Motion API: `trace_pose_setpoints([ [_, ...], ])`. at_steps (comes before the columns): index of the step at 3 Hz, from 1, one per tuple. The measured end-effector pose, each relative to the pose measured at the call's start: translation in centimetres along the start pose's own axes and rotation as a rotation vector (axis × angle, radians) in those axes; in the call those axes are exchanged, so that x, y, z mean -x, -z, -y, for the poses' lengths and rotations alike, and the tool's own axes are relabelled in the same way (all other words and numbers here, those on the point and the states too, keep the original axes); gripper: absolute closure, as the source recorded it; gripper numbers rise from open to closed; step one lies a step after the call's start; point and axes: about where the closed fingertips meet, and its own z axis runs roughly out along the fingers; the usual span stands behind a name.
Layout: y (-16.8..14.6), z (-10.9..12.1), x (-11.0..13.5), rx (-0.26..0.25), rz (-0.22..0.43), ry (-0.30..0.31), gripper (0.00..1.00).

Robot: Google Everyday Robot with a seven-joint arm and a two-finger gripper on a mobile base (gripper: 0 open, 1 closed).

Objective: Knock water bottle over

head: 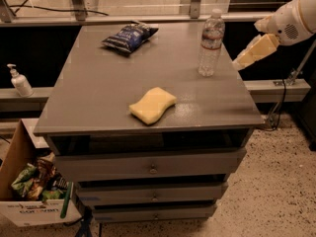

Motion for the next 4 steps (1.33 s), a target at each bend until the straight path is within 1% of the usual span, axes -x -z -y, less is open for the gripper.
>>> trace_pose_setpoints([
  [1,-1.1,0.8,0.8,0.000,0.093,-0.050,0.00],
  [2,-2.4,1.8,2.4,0.007,0.187,-0.075,0.00],
  [3,-3.6,2.1,4.1,0.027,0.246,-0.076,0.00],
  [4,-5.2,1.1,5.3,0.077,0.267,-0.065,0.00],
])
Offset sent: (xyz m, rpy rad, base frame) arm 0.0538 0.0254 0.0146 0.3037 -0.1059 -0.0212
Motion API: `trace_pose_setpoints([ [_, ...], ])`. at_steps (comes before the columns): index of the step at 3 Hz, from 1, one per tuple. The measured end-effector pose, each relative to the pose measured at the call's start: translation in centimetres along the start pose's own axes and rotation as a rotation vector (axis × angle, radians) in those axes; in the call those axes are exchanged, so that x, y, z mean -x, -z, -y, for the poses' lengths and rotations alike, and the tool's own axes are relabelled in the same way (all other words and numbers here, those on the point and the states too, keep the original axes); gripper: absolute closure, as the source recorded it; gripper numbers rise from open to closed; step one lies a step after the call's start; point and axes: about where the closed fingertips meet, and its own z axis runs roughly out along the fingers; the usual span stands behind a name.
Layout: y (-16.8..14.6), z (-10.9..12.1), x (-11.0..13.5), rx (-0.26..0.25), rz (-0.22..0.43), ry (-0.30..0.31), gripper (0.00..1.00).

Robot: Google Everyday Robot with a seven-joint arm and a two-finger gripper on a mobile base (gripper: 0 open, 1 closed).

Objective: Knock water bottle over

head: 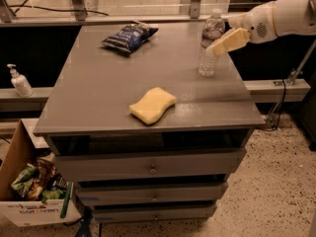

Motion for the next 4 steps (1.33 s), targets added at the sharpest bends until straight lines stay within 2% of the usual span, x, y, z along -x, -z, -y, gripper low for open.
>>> trace_pose_setpoints([
  [2,-2.6,-5.0,0.3,0.137,-0.009,0.038,0.00],
  [3,-3.9,-8.4,0.8,0.218,-0.036,0.090,0.00],
  [4,-4.2,-10.3,1.4,0.257,-0.063,0.134,0.00],
])
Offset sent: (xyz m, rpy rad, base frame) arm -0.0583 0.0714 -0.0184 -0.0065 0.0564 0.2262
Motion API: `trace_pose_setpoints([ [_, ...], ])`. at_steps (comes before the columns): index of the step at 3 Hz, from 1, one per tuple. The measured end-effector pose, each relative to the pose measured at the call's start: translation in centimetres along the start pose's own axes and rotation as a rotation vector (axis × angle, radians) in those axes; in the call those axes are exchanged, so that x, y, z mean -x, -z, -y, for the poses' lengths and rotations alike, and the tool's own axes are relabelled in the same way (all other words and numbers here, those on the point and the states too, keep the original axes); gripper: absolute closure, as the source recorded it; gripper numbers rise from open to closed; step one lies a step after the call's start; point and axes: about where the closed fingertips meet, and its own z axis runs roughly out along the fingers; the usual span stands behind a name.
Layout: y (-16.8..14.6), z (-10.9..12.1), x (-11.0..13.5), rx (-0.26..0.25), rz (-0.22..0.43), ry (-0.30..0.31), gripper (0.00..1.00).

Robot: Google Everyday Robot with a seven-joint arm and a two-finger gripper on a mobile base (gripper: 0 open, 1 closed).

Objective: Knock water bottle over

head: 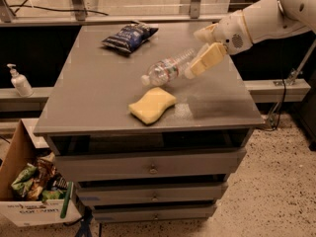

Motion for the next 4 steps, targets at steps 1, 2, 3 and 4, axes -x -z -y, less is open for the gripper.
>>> trace_pose_setpoints([
  [1,0.4,-0.8,-0.1,0.008,-0.020,0.011,0.00],
  [2,1.3,-1.1,-0.9,-0.003,-0.029,0.005,0.00],
  [3,2.7,-0.9,-1.7,-0.028,-0.032,-0.010,0.00],
  [4,4.0,-0.6,-2.5,-0.052,-0.032,-0.025,0.00],
])
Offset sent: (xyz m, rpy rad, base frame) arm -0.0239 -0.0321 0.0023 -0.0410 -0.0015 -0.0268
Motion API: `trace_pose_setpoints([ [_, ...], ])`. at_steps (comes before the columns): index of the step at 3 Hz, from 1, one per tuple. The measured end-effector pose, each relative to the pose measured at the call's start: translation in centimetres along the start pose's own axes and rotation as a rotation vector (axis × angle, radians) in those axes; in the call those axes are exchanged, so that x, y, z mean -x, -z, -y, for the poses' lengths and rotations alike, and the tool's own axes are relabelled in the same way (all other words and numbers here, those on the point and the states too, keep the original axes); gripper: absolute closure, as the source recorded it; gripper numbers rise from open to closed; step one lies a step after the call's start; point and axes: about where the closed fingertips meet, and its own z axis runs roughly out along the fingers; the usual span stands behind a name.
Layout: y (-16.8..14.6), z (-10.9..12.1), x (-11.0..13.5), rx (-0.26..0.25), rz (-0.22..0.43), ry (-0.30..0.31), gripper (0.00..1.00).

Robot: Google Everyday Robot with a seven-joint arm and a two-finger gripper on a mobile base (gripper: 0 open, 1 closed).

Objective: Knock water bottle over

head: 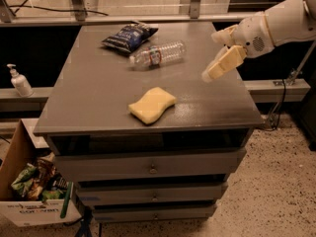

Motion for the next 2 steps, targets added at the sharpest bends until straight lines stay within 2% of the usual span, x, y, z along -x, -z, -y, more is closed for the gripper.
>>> trace_pose_setpoints([
  [1,3.31,1.66,-1.23,-0.038,0.019,-0.024,0.00],
  [2,3.41,1.71,-1.10,-0.040,0.020,-0.022,0.00],
])
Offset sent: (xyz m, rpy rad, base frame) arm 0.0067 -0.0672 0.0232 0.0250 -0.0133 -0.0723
